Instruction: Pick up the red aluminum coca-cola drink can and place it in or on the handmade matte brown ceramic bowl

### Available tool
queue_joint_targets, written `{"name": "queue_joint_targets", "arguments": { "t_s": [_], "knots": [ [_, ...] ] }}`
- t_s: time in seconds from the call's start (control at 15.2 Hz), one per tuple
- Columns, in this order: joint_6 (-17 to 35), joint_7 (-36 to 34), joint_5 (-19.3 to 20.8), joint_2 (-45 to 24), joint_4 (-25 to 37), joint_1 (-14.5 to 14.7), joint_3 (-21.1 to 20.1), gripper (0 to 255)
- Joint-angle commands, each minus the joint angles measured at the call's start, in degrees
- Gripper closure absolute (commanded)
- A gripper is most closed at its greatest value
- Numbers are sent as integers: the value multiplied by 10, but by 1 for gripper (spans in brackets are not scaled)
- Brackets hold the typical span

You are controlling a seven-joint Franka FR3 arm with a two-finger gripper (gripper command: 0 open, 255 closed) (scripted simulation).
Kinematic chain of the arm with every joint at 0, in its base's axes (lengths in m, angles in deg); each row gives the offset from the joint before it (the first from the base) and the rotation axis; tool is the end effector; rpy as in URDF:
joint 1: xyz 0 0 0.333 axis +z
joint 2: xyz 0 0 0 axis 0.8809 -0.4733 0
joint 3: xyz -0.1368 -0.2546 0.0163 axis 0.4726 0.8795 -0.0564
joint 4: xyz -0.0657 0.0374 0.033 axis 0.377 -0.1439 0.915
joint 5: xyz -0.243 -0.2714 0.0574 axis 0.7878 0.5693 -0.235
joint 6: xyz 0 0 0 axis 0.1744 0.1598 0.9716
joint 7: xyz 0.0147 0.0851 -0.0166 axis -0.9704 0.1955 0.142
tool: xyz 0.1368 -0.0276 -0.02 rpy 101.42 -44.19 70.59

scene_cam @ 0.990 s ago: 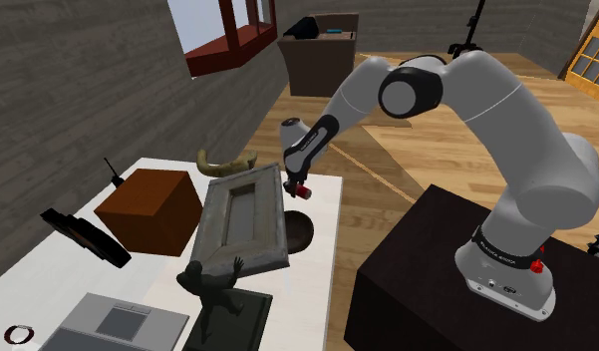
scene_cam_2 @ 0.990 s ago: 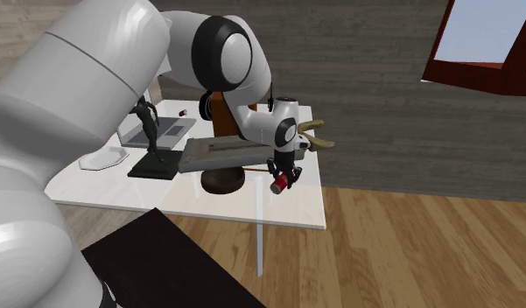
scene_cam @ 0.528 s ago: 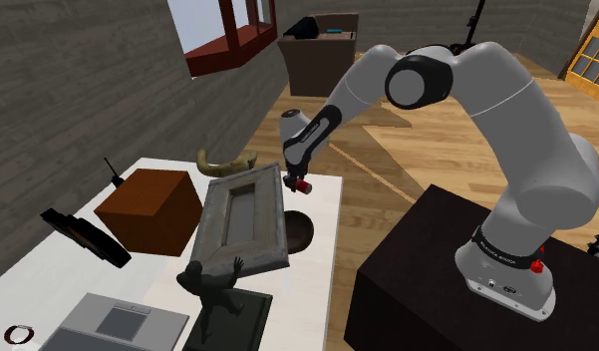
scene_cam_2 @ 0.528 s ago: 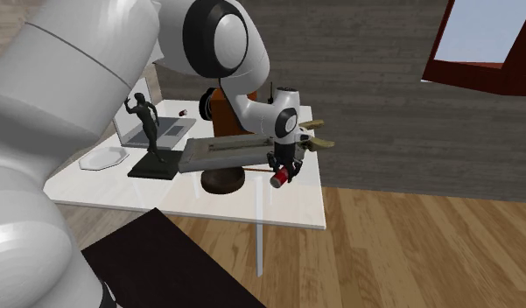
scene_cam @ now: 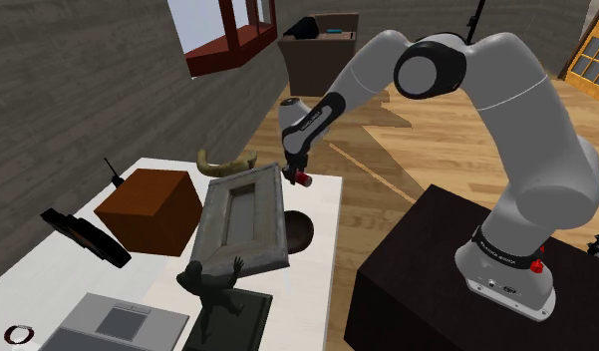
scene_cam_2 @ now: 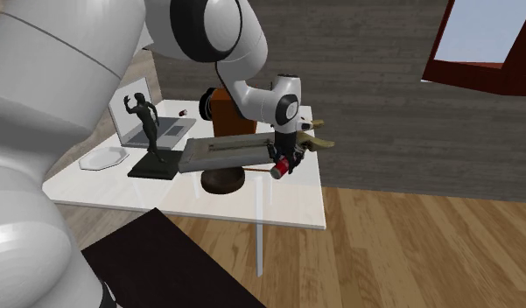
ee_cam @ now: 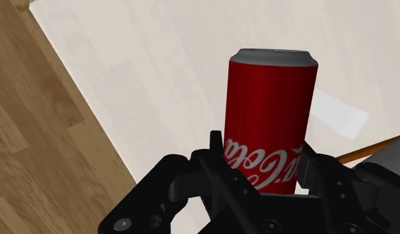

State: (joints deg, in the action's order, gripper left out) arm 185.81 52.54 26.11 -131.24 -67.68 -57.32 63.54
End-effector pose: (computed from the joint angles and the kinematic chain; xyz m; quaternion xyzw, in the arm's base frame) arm 0.6389 0.0779 0.1195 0.9981 0.0603 -0.0033 0.0102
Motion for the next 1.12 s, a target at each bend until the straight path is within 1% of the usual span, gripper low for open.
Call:
{"name": "queue_joint_targets", "arguments": {
  "t_s": [0.0, 0.73, 1.06],
  "knots": [
    [-10, 1, -1, 13, -3, 0, -1, 255],
    [-59, 4, -5, 71, -12, -3, -4, 255],
    [-24, -51, 0, 116, -94, 38, -12, 255]
  ]
}}
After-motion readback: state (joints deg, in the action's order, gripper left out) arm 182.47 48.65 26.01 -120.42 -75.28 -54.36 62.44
